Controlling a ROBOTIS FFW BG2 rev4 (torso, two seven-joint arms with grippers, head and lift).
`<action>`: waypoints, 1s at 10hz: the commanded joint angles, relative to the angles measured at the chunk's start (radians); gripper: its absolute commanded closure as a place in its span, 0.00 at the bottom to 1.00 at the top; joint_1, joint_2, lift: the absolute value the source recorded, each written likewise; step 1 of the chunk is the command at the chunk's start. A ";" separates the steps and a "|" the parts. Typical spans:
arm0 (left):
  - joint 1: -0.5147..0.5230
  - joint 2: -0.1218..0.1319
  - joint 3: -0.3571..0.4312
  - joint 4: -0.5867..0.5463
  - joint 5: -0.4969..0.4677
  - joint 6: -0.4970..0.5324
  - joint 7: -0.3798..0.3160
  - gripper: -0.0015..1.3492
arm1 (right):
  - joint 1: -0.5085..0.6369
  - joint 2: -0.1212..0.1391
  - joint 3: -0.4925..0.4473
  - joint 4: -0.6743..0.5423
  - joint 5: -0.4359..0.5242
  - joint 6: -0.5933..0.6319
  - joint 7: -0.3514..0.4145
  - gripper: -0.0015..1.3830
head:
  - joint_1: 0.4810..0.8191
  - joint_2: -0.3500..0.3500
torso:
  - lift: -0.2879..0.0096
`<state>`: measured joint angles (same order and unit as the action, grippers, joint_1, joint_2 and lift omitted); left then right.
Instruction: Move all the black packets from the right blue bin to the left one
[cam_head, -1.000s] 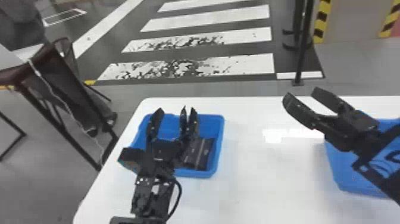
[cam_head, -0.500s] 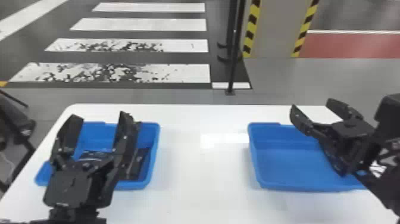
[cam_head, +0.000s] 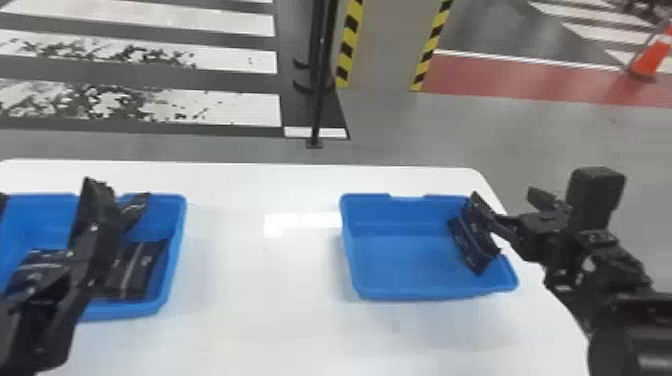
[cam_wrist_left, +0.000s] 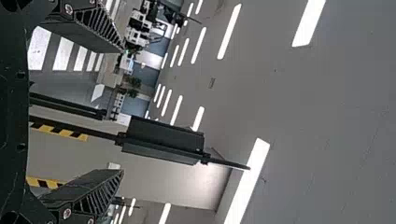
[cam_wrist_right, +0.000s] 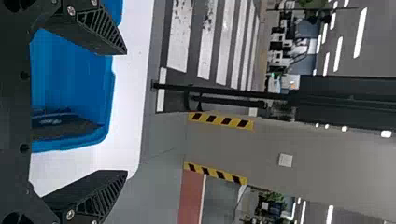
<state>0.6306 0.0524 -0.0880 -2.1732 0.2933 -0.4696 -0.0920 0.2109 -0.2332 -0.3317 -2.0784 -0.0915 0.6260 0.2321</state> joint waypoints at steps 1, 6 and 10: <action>0.000 0.003 -0.002 0.000 -0.002 0.015 0.000 0.09 | -0.012 0.000 -0.017 0.038 0.052 0.049 -0.001 0.09 | 0.63 0.17 | 0.50; 0.005 0.001 0.004 0.000 -0.006 0.047 0.001 0.09 | -0.039 -0.005 -0.047 0.116 0.135 0.127 -0.013 0.09 | 0.63 0.03 | 0.50; 0.003 0.003 0.002 0.000 -0.006 0.042 0.001 0.09 | -0.108 -0.017 0.017 0.234 0.078 0.115 0.003 0.11 | 0.63 0.03 | 0.50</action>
<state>0.6352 0.0545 -0.0852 -2.1733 0.2871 -0.4259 -0.0904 0.1133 -0.2491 -0.3294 -1.8644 -0.0053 0.7434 0.2348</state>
